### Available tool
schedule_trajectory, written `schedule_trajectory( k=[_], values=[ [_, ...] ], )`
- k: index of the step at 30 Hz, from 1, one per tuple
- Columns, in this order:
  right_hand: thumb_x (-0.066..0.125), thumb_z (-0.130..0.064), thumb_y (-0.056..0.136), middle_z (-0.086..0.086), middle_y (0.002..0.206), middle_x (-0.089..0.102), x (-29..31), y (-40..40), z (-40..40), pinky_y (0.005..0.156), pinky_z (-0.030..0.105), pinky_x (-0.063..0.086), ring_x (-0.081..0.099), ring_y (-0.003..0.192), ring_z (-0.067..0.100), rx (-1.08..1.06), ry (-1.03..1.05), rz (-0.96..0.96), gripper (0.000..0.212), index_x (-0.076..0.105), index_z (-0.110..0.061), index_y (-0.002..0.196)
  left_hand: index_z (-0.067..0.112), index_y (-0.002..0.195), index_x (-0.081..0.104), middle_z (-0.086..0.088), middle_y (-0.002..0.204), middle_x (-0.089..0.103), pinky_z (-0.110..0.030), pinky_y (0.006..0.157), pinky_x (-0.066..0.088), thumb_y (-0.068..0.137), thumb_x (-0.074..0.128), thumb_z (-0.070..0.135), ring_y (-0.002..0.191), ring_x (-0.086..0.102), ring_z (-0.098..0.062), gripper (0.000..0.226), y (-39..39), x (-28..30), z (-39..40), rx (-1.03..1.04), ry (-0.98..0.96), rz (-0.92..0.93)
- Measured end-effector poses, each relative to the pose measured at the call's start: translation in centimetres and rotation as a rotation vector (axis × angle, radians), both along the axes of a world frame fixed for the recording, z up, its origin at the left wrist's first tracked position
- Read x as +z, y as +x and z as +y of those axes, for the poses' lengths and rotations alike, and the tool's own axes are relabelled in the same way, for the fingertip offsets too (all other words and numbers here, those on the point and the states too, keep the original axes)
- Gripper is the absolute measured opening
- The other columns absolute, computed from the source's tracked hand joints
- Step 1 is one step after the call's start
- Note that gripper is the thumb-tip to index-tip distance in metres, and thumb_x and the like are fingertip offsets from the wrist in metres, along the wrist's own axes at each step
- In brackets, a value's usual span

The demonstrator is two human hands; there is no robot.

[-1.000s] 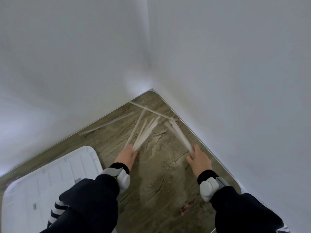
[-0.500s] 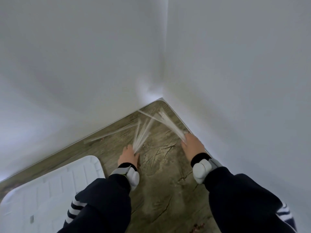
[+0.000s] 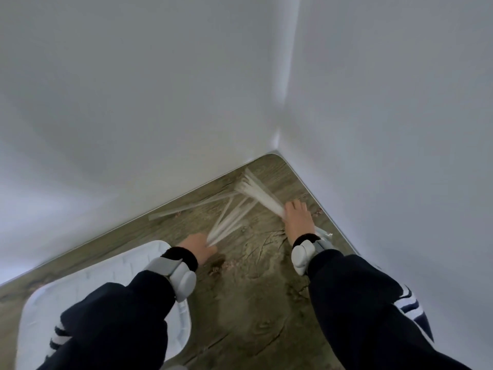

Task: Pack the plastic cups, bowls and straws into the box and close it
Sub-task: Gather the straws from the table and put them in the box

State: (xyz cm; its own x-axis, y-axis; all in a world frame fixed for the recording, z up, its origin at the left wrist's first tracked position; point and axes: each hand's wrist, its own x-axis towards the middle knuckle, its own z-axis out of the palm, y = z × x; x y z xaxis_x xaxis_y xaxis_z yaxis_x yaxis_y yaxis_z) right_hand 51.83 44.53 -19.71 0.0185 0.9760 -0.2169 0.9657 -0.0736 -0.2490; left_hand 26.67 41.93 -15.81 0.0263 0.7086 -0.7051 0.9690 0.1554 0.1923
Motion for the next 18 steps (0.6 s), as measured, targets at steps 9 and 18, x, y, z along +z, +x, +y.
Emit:
schedule_trajectory(
  k=[9,18],
  values=[
    [0.054,-0.013,0.090,0.013,0.121,0.049,0.7,1.2,-2.9,0.086,0.036,0.045,0.050,0.109,0.028,-0.074,-0.208,0.144,0.029,0.043,-0.005,0.115,0.009,0.134,0.038,-0.016,0.138,0.041,-0.039,0.099,0.041,0.091,0.047,0.017,0.125,0.043,-0.031,0.045,-3.1,0.9,4.7,-0.155,0.255,0.197],
    [0.049,-0.022,0.092,0.011,0.102,0.046,0.9,4.2,-5.8,0.068,0.028,0.034,0.043,0.077,0.022,-0.191,-0.299,0.186,0.018,0.034,-0.012,0.091,0.002,0.124,0.043,-0.016,0.135,0.037,-0.040,0.097,0.041,0.085,0.043,-0.006,0.121,0.042,-0.035,0.040,-3.0,-2.4,6.0,-0.151,0.354,0.193]
  ],
)
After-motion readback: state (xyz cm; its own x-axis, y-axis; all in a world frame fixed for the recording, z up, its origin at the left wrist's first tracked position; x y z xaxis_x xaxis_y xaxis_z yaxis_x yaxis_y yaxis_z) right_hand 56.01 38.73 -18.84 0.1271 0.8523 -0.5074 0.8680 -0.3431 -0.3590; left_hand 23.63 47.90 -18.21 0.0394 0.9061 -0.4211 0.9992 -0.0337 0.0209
